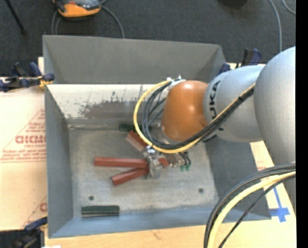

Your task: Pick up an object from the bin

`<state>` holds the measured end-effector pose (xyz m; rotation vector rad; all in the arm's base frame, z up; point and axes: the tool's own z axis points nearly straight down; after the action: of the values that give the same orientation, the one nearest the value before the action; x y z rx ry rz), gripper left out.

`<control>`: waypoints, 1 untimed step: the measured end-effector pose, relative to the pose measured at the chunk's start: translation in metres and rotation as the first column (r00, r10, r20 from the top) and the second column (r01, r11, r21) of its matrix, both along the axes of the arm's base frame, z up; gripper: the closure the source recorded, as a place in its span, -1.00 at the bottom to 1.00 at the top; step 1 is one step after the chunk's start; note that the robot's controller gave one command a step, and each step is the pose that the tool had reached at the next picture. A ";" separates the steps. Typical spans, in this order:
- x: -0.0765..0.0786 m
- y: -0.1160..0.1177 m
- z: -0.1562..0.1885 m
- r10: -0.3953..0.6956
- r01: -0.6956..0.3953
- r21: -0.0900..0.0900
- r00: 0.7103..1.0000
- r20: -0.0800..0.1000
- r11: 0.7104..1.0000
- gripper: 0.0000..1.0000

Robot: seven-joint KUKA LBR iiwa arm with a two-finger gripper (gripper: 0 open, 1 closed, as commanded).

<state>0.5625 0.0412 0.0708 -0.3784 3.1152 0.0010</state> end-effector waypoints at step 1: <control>-0.006 -0.001 0.029 0.070 -0.070 -0.001 0.998 -0.007 0.998 1.00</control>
Offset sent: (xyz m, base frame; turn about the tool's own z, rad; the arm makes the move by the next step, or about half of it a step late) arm 0.0066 0.0081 0.1783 -0.0325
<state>0.5564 0.0397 0.0996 -0.4878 3.1073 0.0002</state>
